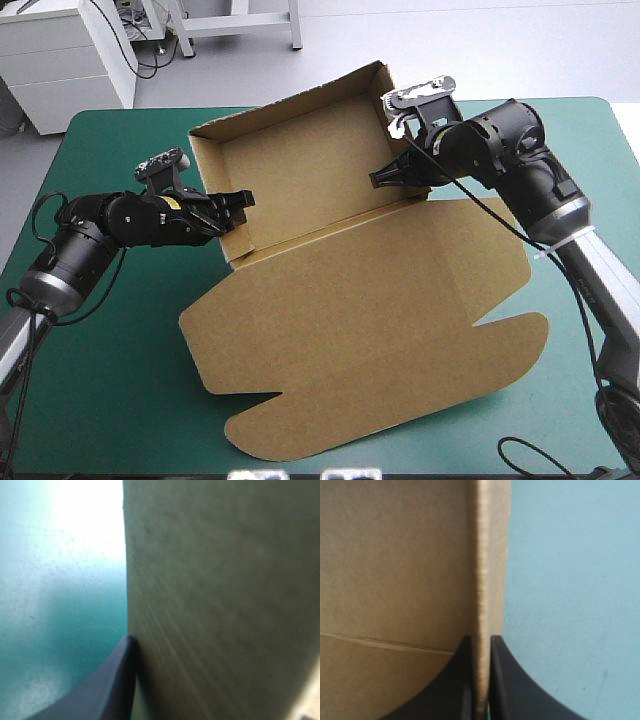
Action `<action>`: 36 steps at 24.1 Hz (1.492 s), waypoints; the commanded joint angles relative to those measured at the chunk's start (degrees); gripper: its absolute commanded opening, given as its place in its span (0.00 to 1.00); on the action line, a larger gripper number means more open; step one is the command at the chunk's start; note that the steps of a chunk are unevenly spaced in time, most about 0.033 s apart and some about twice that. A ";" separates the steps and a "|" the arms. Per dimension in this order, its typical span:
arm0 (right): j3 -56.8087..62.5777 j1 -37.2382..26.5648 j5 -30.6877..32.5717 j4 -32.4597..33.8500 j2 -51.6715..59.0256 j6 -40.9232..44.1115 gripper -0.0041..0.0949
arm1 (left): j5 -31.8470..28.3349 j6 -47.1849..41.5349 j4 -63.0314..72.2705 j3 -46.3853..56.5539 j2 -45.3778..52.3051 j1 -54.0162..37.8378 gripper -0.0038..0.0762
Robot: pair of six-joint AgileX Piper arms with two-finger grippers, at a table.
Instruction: Fold the box
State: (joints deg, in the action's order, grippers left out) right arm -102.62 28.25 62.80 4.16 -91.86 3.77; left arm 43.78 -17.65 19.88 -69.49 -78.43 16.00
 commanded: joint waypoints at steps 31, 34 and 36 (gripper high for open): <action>-2.17 -2.97 8.65 2.98 -15.18 9.67 0.03 | 29.05 5.27 -14.14 -32.45 -28.72 2.32 0.04; -2.17 -2.97 8.65 2.98 -16.25 9.22 0.03 | 29.99 5.27 -13.60 -32.45 -31.27 2.32 0.04; -2.17 -2.97 8.65 2.98 -16.69 9.22 0.03 | 29.99 5.27 -12.87 -32.45 -31.96 2.32 0.04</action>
State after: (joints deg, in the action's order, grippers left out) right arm -103.10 25.70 71.06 5.32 -111.05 14.88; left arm 69.87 -13.82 7.13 -100.15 -112.58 18.05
